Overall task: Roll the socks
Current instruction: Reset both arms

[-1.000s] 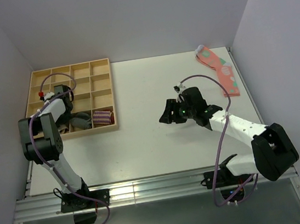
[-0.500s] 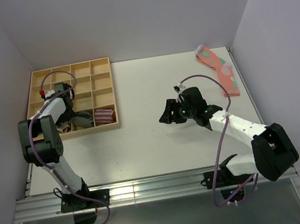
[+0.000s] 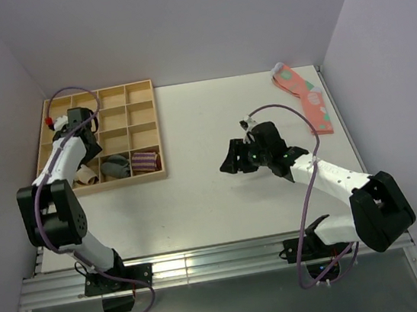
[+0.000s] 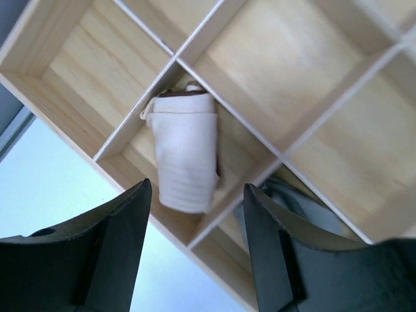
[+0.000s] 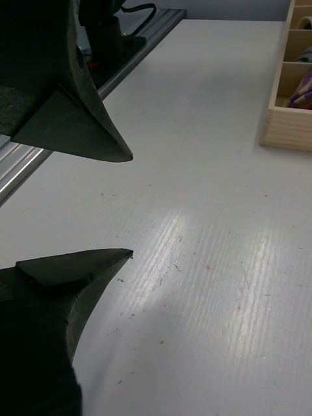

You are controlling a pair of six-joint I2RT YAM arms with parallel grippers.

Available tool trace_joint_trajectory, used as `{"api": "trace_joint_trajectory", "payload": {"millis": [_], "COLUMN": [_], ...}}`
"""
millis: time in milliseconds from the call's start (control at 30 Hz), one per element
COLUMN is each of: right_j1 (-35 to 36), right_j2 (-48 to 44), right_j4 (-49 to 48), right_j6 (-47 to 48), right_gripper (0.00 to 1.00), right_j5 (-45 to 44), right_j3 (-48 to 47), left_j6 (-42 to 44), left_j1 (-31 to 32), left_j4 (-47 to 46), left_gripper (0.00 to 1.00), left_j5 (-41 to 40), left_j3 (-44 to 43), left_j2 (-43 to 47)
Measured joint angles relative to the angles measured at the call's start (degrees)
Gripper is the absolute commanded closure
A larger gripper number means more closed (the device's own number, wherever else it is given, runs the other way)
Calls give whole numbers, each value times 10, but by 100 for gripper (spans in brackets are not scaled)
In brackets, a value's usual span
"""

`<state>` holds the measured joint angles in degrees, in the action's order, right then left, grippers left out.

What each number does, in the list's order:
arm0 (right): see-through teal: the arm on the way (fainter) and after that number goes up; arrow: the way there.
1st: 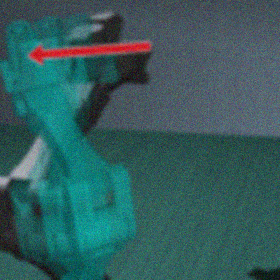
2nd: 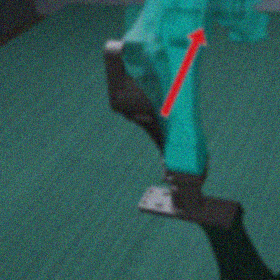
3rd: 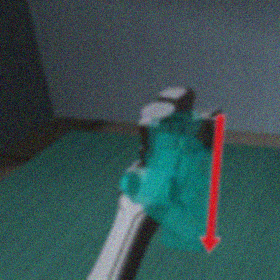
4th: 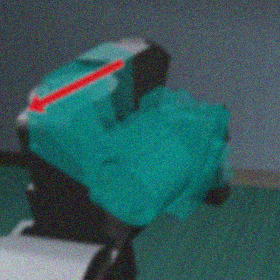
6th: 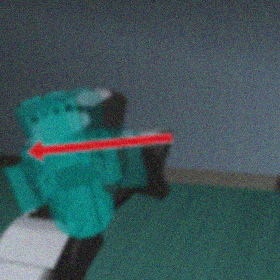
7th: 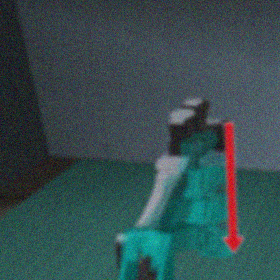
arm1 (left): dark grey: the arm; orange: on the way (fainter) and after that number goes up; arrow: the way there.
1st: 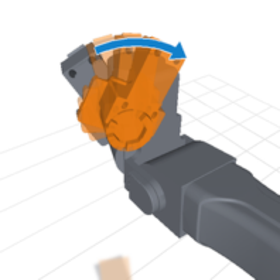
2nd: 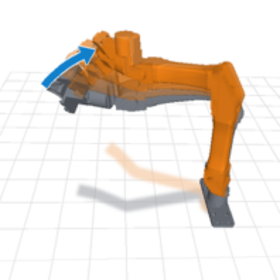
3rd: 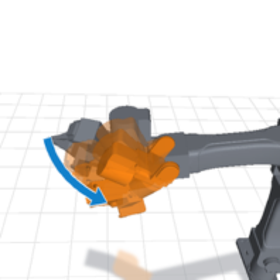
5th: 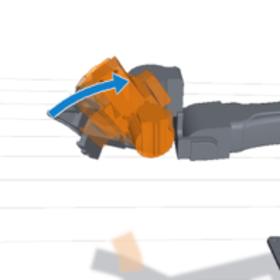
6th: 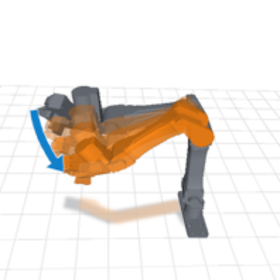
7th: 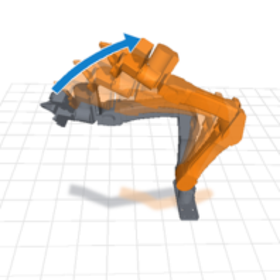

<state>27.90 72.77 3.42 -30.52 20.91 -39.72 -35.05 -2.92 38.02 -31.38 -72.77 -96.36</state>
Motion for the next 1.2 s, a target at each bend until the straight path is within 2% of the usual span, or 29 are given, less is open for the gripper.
{"api": "trace_joint_trajectory", "payload": {"millis": [133, 233, 367, 500, 633, 833, 1000, 1200], "right_j1": [2, 3, 4, 4, 4, 3, 3, 3], "right_j2": [-6, -21, -53, -104, -164, -253, -305, -315], "right_j4": [1, 6, 23, 46, 62, 85, 102, 131], "right_j6": [3, 7, 11, 12, 7, -3, -11, -14], "right_gripper": [37, 37, 33, 29, 19, 13, 13, 13], "right_j5": [-7, -22, -53, -90, -129, -184, -218, -234], "right_j3": [0, 0, 0, 0, 0, 1, 23, 35], "left_j6": [-2, -2, -7, -16, -21, -27, -31, -37], "left_j1": [12, 50, 144, 267, 361, 448, 487, 502], "left_j4": [0, -3, -38, -79, -108, -136, -156, -170], "left_gripper": [37, 36, 35, 34, 34, 33, 33, 33], "left_j5": [25, 51, 107, 155, 188, 221, 234, 236], "left_j3": [0, 1, 38, 103, 156, 214, 231, 238], "left_j2": [72, 136, 236, 315, 345, 378, 404, 408]}}
